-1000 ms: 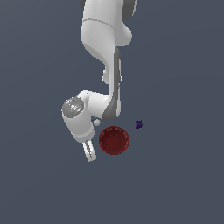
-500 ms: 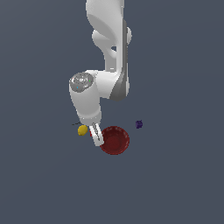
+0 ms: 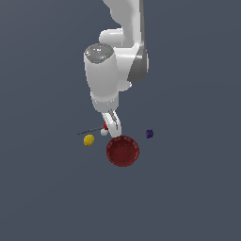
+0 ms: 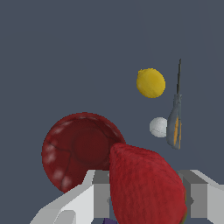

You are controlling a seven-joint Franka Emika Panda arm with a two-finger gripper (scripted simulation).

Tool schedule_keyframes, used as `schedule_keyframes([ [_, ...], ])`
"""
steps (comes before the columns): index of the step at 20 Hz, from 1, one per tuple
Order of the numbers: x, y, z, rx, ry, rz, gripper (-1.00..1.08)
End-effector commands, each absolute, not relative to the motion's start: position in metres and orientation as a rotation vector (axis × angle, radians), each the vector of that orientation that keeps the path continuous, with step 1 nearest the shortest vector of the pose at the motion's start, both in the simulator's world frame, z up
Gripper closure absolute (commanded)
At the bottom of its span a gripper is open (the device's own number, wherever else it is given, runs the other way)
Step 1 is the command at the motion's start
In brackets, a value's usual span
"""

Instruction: Pick up a designated object from a clutter of objects.

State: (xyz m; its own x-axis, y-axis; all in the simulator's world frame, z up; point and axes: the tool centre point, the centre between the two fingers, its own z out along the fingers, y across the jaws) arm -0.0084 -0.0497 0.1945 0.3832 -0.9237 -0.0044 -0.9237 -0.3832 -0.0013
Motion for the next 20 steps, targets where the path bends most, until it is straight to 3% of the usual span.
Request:
schedule_keyframes([
  [1,-0.019,-0.041,0.213,-2.610,1.744,0.002,1.08],
  [20,-0.088,0.021,0.341,-2.614,1.747,-0.004,1.08],
])
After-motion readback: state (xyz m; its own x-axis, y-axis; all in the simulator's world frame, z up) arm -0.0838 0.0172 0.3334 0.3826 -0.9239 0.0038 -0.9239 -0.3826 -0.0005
